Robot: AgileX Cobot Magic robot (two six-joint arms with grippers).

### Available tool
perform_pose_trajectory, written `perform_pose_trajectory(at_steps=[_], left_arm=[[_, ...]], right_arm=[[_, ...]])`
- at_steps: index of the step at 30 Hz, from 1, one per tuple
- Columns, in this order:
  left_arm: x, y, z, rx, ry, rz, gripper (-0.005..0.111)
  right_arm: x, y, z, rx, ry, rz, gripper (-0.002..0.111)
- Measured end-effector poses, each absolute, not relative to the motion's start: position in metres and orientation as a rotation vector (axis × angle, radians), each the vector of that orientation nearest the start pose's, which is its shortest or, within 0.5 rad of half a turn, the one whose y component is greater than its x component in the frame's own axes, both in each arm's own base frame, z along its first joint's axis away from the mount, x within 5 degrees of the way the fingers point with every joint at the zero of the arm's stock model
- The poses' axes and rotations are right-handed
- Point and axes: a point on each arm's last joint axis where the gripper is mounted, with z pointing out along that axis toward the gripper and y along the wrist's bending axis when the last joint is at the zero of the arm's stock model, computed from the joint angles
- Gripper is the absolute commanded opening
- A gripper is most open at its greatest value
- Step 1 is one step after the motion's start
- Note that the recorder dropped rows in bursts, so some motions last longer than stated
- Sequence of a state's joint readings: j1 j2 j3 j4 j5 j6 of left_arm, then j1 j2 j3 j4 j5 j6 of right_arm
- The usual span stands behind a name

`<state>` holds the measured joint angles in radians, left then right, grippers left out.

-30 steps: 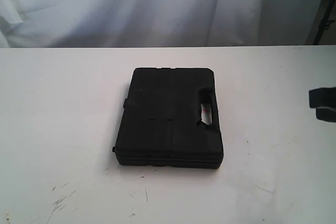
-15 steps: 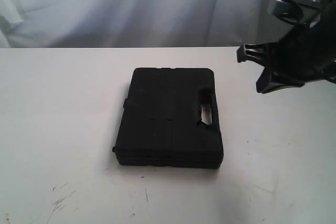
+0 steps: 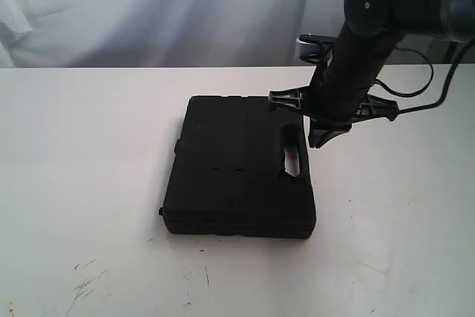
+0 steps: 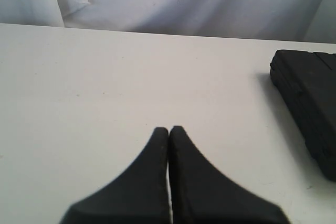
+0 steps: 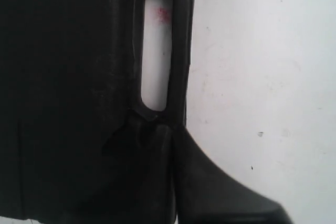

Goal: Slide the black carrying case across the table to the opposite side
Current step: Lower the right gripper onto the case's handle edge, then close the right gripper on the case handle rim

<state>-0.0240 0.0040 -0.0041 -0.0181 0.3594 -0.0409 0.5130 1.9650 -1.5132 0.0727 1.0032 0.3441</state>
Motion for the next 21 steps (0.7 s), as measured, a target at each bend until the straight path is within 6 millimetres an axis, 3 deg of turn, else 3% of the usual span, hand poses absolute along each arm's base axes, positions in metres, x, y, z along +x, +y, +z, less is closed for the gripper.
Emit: perform_pose_trajectory(at_steps=[9,14,21], left_arm=[[0.053,-0.002,0.182,-0.027,1.843,-0.063,0.000],[0.053,-0.002,0.182,-0.027,1.843,-0.063,0.000],[0.053,-0.002,0.182,-0.027,1.843,-0.063,0.000]], right_arm=[[0.366,0.210,0.191,-0.185,2.947,0.182,0.037],[0.371,0.213,0.183,-0.190,2.921,0.189,0.038],[0.378,0.215,0.157,-0.214,2.934,0.138,0.038]])
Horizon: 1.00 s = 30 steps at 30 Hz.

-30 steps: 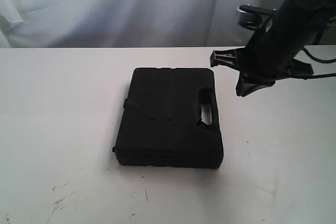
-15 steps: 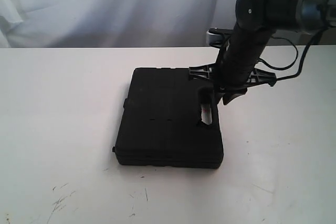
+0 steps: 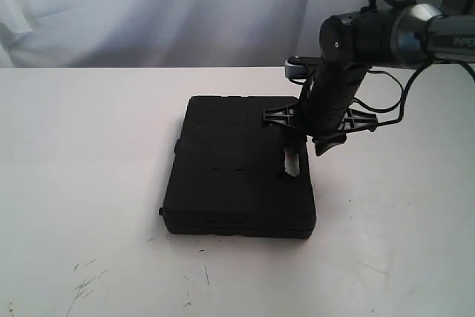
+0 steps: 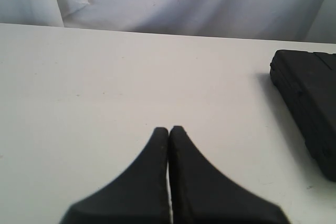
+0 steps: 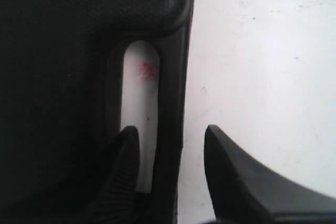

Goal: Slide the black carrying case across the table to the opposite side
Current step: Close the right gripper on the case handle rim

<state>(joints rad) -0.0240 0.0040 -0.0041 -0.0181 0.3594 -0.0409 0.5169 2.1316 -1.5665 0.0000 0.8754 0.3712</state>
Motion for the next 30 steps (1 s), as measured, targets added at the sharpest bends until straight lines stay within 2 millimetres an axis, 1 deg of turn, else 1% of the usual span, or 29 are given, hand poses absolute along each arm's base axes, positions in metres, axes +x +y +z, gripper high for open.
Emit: perform_pose_trajectory(at_steps=[9,12,16,30], left_arm=[[0.053,-0.002,0.182,-0.027,1.843,-0.063,0.000],[0.053,-0.002,0.182,-0.027,1.843,-0.063,0.000],[0.053,-0.002,0.182,-0.027,1.843,-0.063,0.000],[0.053,-0.002,0.182,-0.027,1.843,-0.063,0.000]], right_arm=[[0.385,0.219,0.138,-0.215,2.943,0.133,0.038],[0.385,0.219,0.134,-0.218,2.950,0.128,0.035],[0.385,0.219,0.134,-0.218,2.947,0.129,0.032],[0.385,0.219,0.134,-0.218,2.947,0.129,0.032]])
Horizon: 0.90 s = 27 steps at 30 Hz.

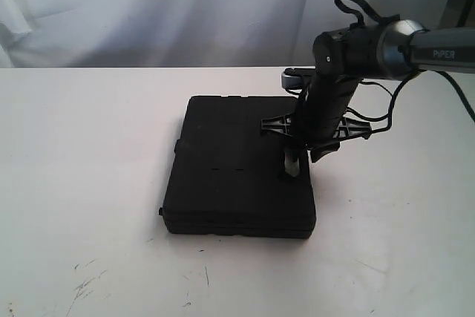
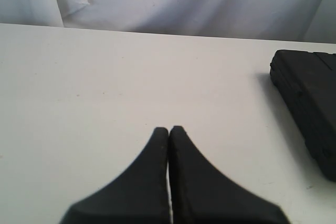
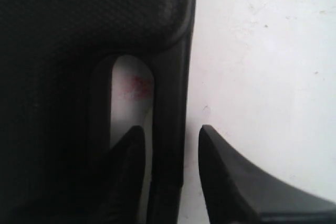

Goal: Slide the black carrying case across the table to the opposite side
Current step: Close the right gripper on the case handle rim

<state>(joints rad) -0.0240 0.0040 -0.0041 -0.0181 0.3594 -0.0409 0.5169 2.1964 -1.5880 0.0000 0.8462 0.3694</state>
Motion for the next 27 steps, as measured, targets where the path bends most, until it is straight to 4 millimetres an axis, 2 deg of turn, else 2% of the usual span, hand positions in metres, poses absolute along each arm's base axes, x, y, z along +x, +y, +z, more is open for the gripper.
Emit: perform_pose_trajectory(at_steps=[16,19,25,27], left_arm=[[0.0532,-0.0019,0.1820,-0.027,1.843,-0.063,0.000],[0.0532,-0.0019,0.1820,-0.027,1.843,-0.063,0.000],[0.0532,-0.0019,0.1820,-0.027,1.843,-0.063,0.000],[0.0532,-0.0019,0.1820,-0.027,1.843,-0.063,0.000]], right_arm=[[0.3857,0.2193,0.1344,-0.218,2.943,0.132,0.030],[0.3857,0.2193,0.1344,-0.218,2.943,0.132,0.023],[0.3850,0.2189,0.1343,-0.211,2.953,0.127,0.000],[0.3847,0.2187,0.1342,-0.208,2.957,0.125,0.000]])
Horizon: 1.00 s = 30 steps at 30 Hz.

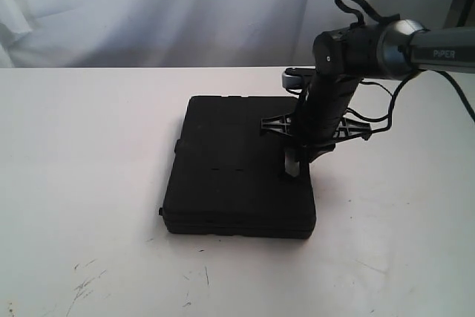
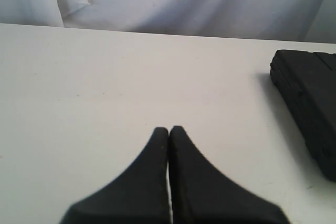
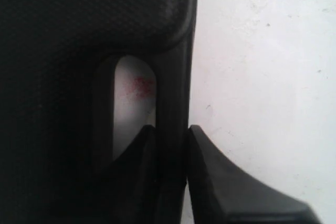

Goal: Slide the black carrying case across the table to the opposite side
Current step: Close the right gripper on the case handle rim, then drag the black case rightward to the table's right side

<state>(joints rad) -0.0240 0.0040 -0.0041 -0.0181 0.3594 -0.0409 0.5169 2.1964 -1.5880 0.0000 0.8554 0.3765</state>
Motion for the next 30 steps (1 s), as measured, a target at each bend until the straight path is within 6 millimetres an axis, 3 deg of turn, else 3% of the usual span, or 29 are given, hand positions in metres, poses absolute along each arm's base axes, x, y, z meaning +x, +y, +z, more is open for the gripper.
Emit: perform_pose_trajectory(at_steps=[15,30], left_arm=[[0.053,-0.002,0.182,-0.027,1.843,-0.063,0.000],[0.053,-0.002,0.182,-0.027,1.843,-0.063,0.000]], right_arm=[[0.385,0.204,0.134,-0.259,2.992,-0.040,0.000],[0.401,0.121,0.140,-0.134,3.058,-0.238,0.000]])
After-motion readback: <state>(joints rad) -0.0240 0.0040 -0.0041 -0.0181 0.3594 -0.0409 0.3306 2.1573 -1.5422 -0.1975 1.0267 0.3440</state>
